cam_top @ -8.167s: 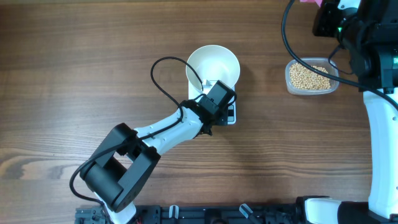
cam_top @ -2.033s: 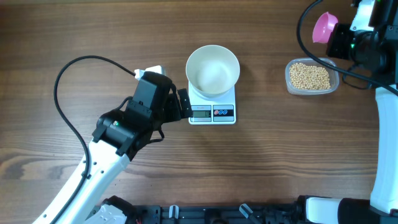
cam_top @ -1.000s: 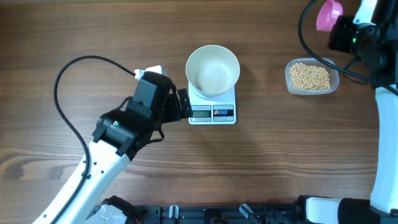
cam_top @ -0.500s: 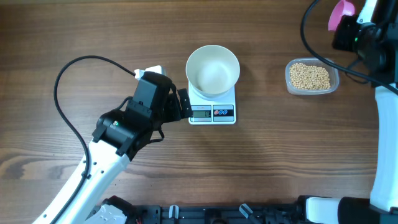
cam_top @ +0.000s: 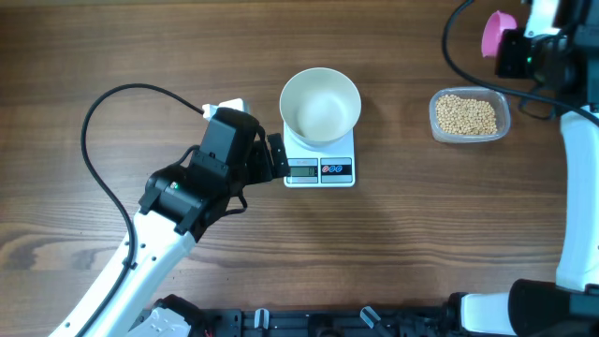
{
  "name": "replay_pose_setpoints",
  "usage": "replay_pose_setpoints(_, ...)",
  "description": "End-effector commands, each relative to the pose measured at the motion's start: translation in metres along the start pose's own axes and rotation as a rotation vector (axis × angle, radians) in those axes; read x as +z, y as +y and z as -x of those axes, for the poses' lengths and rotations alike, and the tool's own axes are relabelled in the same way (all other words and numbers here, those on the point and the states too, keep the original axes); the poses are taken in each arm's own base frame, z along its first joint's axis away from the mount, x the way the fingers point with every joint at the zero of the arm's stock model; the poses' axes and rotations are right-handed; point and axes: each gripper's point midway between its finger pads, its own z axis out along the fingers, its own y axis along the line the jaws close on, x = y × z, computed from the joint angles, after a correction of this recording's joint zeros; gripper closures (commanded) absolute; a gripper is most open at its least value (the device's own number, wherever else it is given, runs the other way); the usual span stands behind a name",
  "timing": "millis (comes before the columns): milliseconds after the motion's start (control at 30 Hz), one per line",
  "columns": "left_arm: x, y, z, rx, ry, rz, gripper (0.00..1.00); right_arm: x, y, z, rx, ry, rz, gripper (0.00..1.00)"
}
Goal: Scoop item into bowl and weigh 150g on scale
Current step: 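Move the right gripper with the pink scoop over the bean tub, then dip the pink scoop into the soybeans and scoop them up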
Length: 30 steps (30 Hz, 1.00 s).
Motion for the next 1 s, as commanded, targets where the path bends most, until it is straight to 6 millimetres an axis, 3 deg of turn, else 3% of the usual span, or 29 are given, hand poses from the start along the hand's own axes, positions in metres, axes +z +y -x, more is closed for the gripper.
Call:
replay_pose_setpoints(0,-0.002,0.002,0.003,0.004,-0.015,0.005,0.00,0.000,-0.012,0.001,0.041,-0.014,0.083,0.96)
replay_pose_setpoints(133,-0.002,0.002,0.003,0.004,-0.015,0.005,0.00,-0.002,-0.019,-0.001,0.076,-0.013,0.135,0.96)
replay_pose_setpoints(400,-0.002,0.002,0.003,0.004,-0.015,0.005,0.00,0.002,-0.017,-0.016,-0.041,0.038,0.144,0.96)
replay_pose_setpoints(767,-0.002,0.002,0.003,0.004,-0.015,0.005,0.00,0.051,-0.014,-0.067,-0.120,0.232,0.184,0.96)
replay_pose_setpoints(967,-0.002,0.002,0.003,0.004,-0.015,0.005,0.00,0.071,-0.032,-0.084,-0.151,0.323,0.095,0.96)
